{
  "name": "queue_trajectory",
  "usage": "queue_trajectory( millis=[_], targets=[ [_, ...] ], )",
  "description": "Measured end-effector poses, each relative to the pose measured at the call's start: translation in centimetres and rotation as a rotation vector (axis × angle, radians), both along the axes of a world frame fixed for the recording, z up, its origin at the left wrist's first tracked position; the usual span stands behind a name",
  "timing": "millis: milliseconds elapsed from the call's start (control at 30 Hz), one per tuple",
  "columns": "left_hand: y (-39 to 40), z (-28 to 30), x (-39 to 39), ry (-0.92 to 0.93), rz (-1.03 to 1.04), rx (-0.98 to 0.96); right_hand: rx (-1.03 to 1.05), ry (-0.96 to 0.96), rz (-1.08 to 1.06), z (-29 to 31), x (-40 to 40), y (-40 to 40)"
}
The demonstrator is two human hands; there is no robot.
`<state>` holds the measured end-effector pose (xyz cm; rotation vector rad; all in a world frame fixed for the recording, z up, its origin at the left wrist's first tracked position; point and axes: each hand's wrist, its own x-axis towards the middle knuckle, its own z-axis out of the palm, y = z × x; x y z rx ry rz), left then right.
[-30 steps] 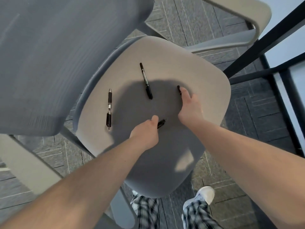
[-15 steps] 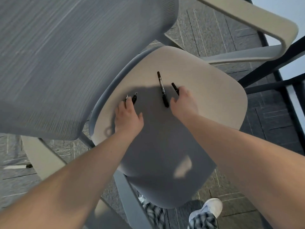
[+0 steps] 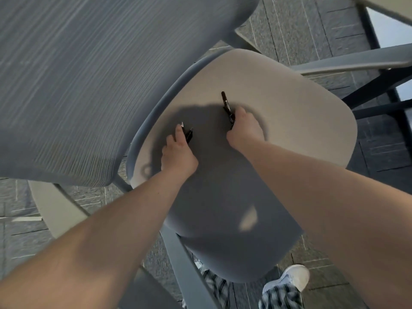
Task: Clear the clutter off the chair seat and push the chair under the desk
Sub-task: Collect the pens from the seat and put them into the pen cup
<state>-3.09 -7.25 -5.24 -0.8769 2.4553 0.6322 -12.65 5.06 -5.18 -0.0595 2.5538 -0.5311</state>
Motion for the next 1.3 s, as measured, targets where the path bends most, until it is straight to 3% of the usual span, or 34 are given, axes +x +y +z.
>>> queue_trajectory(
  millis=[233, 533, 833, 1300],
  targets=[
    [0.9, 1.9, -0.8, 0.03, -0.013, 0.061, -0.006, -0.112, -0.095, 2.4, 1.2, 3.2],
    [7.4, 8.7, -4.5, 0.166, -0.085, 0.252, -0.287, -0.13, -0.306, 9.4, 2.2, 12.2],
    [20.2, 18.6, -8.5, 0.269, -0.25, 0.351, -0.417, 0.013, -0.493, 19.3, 2.2, 24.1],
    [43.3, 31.4, -11.0, 0.343, -0.464, 0.732, -0.669, 0.231, -0.842, 32.9, 4.8, 45.3]
  ],
)
